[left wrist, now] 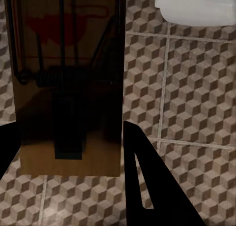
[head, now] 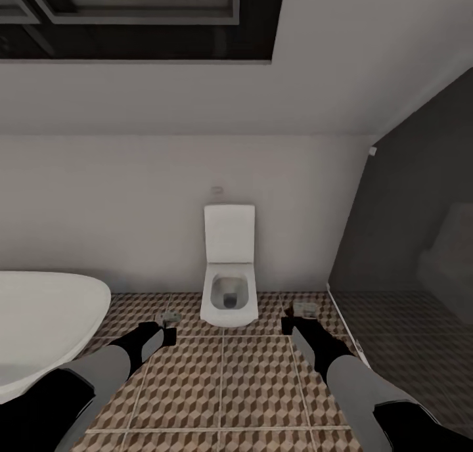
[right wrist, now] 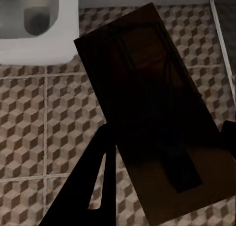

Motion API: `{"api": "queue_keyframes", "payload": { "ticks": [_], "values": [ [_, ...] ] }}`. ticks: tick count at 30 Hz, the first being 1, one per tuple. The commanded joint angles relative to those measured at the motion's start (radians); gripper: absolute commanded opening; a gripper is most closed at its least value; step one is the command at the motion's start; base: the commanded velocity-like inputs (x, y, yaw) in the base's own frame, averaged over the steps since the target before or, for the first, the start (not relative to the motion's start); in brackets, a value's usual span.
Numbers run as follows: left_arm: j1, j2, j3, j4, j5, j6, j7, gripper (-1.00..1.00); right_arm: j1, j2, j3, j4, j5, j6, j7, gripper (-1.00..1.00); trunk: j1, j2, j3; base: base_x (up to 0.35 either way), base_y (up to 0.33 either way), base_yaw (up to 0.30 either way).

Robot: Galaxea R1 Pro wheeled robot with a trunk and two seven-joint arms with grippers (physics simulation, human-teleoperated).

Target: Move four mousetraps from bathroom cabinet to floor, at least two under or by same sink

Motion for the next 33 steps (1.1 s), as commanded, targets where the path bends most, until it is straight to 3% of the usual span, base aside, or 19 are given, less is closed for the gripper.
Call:
{"api": "queue_keyframes", "payload": {
  "ticks": [1,4,9,13,18,21,23,33],
  "values": [
    [-0.001,0.000,-0.007,-0.006,0.007,0.006,0.005,-1.00,-0.001,-0.001,0.004,-0.011,-0.030,0.039,-0.008,-1.00,0.001,-0.002,-0.002,0.000,0.000,0.000],
    [-0.001,0.000,-0.007,-0.026,0.008,0.007,0.005,-1.00,-0.001,-0.001,-0.003,-0.041,-0.056,0.111,0.014,-1.00,0.001,-0.002,-0.002,0.000,0.000,0.000],
    [-0.001,-0.002,0.000,-0.044,0.009,0.008,0.006,-1.00,-0.001,-0.003,-0.006,-0.054,-0.071,0.187,0.240,-1.00,0.001,-0.002,-0.002,0.000,0.000,0.000],
    [-0.001,-0.002,0.002,-0.046,0.009,0.008,0.006,-1.00,-0.001,-0.004,-0.007,-0.057,-0.072,0.199,0.293,-1.00,0.001,-0.002,-0.002,0.000,0.000,0.000],
    [-0.001,-0.003,0.002,-0.047,0.009,0.008,0.006,-1.00,-0.001,-0.004,-0.006,-0.057,-0.070,0.198,0.280,-1.00,0.001,-0.002,-0.002,0.000,0.000,0.000],
    [0.000,-0.010,0.002,-0.047,0.008,0.008,0.006,-1.00,-0.001,-0.004,-0.003,-0.071,-0.067,0.198,0.200,-1.00,0.001,-0.002,-0.002,0.000,0.000,0.000],
    [-0.001,-0.015,0.002,-0.046,0.008,0.008,0.006,-1.00,-0.001,-0.004,-0.002,-0.077,-0.066,0.198,0.180,-1.00,0.001,-0.002,-0.002,0.000,0.000,0.000],
    [0.000,-0.041,0.002,-0.047,0.008,0.011,0.007,-1.00,-0.001,-0.003,0.011,-0.188,-0.064,0.202,0.171,-1.00,0.001,-0.002,-0.002,0.000,0.000,0.000]
  ]
}}
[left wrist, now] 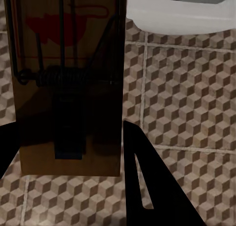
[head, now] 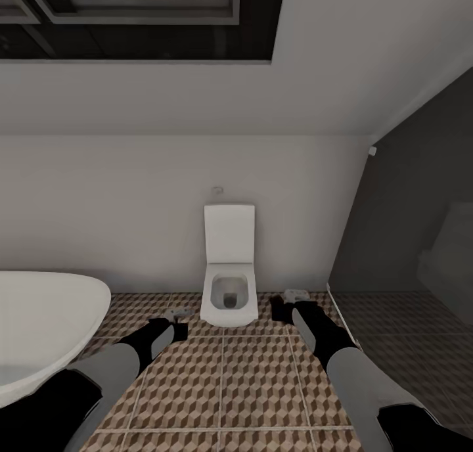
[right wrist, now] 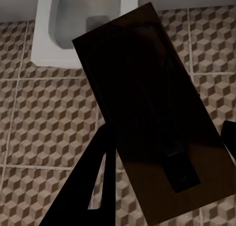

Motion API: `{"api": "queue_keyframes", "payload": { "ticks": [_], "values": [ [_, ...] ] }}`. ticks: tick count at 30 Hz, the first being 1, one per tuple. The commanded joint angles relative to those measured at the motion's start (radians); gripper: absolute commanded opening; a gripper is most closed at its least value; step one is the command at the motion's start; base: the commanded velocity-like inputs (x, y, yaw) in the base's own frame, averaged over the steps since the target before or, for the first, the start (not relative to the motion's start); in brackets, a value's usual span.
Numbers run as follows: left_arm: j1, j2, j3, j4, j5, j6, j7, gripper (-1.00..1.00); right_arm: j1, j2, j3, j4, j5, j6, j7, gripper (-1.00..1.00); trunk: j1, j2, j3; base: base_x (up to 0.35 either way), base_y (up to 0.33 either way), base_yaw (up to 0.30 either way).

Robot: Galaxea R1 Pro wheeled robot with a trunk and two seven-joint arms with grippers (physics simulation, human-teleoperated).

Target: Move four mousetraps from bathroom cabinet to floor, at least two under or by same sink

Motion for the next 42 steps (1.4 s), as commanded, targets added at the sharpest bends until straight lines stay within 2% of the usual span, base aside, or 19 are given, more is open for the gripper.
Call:
{"api": "queue_keyframes", "payload": {
  "ticks": [1,7,14,42],
  "values": [
    [-0.001,-0.001,-0.008,-0.002,0.008,0.005,0.006,-1.00,-0.001,-0.001,0.009,-0.006,-0.008,0.005,-0.004,-1.00,0.001,-0.002,-0.002,0.000,0.000,0.000],
    [-0.001,-0.005,-0.008,-0.001,0.008,0.012,0.006,-1.00,-0.001,-0.001,0.030,-0.016,-0.007,0.006,-0.004,-1.00,0.001,-0.002,-0.004,0.000,0.000,0.000],
    [-0.001,-0.006,-0.008,-0.002,0.008,0.035,0.005,-1.00,-0.001,-0.001,0.032,-0.017,-0.007,0.006,-0.004,-1.00,0.027,-0.051,-0.037,0.000,0.000,0.000],
    [-0.001,-0.006,-0.008,-0.002,0.008,0.036,0.004,-1.00,-0.001,-0.001,0.033,-0.018,-0.007,0.005,-0.004,-1.00,0.135,-0.247,-0.170,0.000,0.000,0.000]
  ]
}}
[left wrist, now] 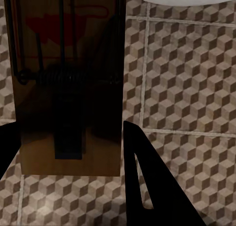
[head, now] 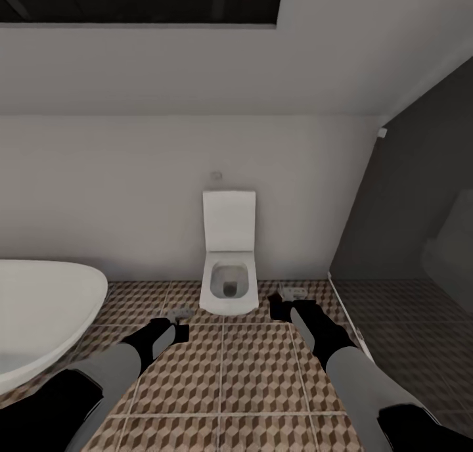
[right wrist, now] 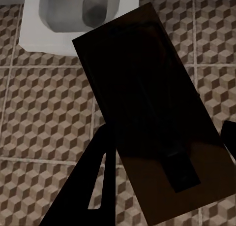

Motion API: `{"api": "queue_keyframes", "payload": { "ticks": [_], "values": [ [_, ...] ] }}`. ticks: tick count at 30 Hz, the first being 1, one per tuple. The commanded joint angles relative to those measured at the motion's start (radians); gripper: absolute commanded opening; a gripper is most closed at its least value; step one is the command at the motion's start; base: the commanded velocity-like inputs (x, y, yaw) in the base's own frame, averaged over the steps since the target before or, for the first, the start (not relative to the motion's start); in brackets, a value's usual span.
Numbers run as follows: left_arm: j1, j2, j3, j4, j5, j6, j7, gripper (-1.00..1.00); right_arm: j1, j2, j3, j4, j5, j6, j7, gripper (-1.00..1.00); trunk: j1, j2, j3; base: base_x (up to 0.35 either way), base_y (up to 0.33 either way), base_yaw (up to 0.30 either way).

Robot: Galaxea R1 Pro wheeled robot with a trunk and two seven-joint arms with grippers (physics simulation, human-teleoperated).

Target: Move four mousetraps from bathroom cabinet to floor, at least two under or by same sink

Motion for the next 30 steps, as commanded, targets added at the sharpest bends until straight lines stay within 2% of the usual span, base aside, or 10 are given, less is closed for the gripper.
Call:
{"api": "queue_keyframes", "payload": {
  "ticks": [1,30],
  "values": [
    [0.000,0.000,-0.008,-0.002,0.008,0.005,0.006,-1.00,-0.001,-0.001,0.004,-0.001,-0.008,0.004,-0.004,-1.00,0.004,-0.009,-0.006,0.000,0.000,0.000],
    [0.000,-0.011,-0.008,-0.001,0.008,0.005,0.006,-1.00,-0.001,-0.001,0.004,0.000,-0.008,0.005,-0.004,-1.00,0.115,-0.212,-0.145,0.000,0.000,0.000]
  ]
}}
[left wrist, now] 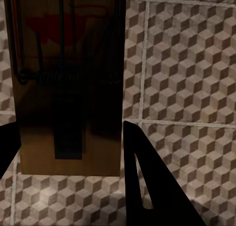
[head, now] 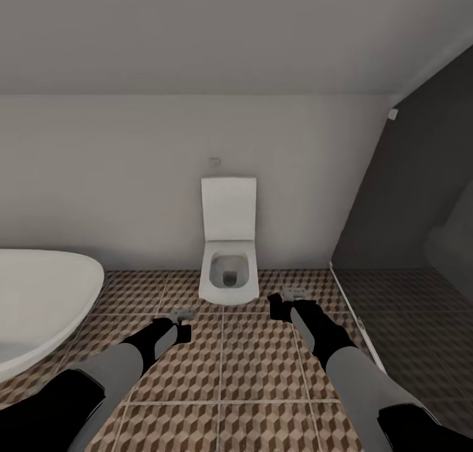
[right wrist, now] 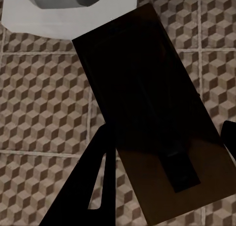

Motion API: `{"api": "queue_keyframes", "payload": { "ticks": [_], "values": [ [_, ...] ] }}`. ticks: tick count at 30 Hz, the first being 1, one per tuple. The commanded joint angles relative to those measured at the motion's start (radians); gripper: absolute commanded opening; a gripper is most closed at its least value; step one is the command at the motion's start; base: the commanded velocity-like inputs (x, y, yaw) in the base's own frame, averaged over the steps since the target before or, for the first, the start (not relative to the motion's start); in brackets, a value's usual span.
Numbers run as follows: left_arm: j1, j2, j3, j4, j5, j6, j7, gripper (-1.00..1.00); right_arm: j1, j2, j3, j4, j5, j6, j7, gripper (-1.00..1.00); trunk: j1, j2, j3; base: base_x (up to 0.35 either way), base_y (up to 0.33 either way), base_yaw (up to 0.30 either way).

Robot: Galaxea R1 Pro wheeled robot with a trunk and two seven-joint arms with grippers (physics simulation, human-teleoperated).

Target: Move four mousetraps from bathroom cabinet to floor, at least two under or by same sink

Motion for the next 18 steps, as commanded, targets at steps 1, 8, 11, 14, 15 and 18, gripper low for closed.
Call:
{"api": "queue_keyframes", "payload": {
  "ticks": [1,8,11,14,15,18],
  "values": [
    [-0.001,0.000,-0.008,-0.002,0.008,0.005,0.006,-1.00,-0.001,-0.001,0.004,-0.001,-0.008,0.004,-0.004,-1.00,0.004,-0.008,-0.006,0.000,0.000,0.000],
    [-0.001,-0.001,-0.008,-0.002,0.008,0.005,0.006,-1.00,-0.001,-0.001,0.004,-0.001,-0.008,0.004,-0.004,-1.00,0.031,-0.057,-0.039,0.000,0.000,0.000],
    [0.000,-0.001,-0.008,-0.002,0.007,0.005,0.006,-1.00,-0.001,-0.001,0.004,-0.001,-0.008,0.004,-0.004,-1.00,0.042,-0.078,-0.054,0.000,0.000,0.000],
    [0.000,-0.001,-0.008,-0.002,0.007,0.005,0.006,-1.00,-0.001,-0.001,0.004,-0.001,-0.008,0.004,-0.004,-1.00,0.054,-0.099,-0.068,0.000,0.000,0.000],
    [0.000,-0.001,-0.008,-0.002,0.007,0.005,0.006,-1.00,-0.001,-0.001,0.004,-0.001,-0.008,0.004,-0.004,-1.00,0.058,-0.106,-0.073,0.000,0.000,0.000],
    [0.000,-0.001,-0.008,-0.002,0.007,0.005,0.006,-1.00,-0.001,-0.001,0.004,-0.001,-0.008,0.004,-0.004,-1.00,0.069,-0.127,-0.087,0.000,0.000,0.000]
  ]
}}
